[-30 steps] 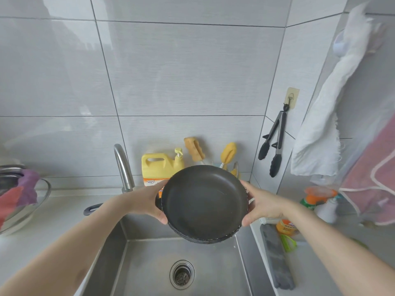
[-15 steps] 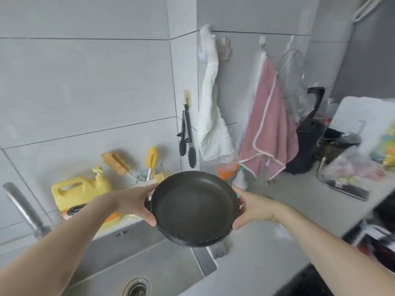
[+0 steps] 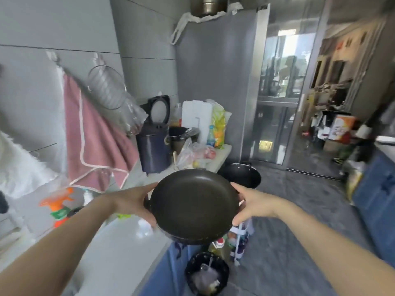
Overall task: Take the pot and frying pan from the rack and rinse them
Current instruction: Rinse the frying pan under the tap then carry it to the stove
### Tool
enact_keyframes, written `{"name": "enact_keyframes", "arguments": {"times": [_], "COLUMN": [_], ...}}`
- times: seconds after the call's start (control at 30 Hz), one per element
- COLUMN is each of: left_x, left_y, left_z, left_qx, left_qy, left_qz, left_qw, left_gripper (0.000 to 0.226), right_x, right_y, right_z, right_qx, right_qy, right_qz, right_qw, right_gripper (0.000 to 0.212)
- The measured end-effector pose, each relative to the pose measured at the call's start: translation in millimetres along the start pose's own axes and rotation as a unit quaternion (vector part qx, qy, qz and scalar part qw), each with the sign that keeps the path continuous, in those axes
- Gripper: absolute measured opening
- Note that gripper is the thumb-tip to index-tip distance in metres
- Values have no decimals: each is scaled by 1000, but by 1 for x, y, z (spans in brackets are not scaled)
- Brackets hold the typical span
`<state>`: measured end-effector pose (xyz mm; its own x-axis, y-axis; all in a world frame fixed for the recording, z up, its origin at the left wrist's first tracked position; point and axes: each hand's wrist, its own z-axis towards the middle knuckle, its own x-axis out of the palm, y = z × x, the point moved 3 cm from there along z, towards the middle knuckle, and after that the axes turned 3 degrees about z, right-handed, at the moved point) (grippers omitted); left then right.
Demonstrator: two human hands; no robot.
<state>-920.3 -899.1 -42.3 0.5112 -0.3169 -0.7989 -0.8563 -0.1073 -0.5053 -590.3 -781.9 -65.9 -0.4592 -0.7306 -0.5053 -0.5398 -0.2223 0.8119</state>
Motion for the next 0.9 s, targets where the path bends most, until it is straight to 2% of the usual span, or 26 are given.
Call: {"name": "enact_keyframes", "arguments": {"times": [0.03,0.13,0.33,0.47,0.53,0.63,0.73,0.83,0.9], "left_x": [8,34,101,148,171,204,235,270,293], "left_y": [-27,-115,-280,-396,-442,-509,-572,-635,-674], "left_z": [23,89,206,259,288,317,339,362,366], "left_qx": [18,94,220,296,333,372,397,418,430], "left_qy": [9,50,150,200,225,256,277,289,288], "left_qz": [2,4,23,54,88,147,157,200,229], "left_qw": [1000,994,964,932,912,880,861,838,825], "left_gripper": [108,107,121,101,109,123,136,153,154], "right_x": [-21,-81,-168,-198,-206,-216,-221,-224,-221], "right_y": [-17,-75,-171,-218,-237,-269,-289,-312,-331], "right_z": [-20,-83,-225,-311,-348,-394,-432,-470,-494], "right_qx": [3,18,121,164,187,221,228,261,279], "right_qy": [-16,-71,-206,-285,-316,-366,-424,-476,-500], "right_qz": [5,19,42,79,108,125,140,148,166], "right_qw": [1000,997,970,941,924,895,865,827,803], "right_gripper": [101,107,111,103,99,110,102,106,108]}}
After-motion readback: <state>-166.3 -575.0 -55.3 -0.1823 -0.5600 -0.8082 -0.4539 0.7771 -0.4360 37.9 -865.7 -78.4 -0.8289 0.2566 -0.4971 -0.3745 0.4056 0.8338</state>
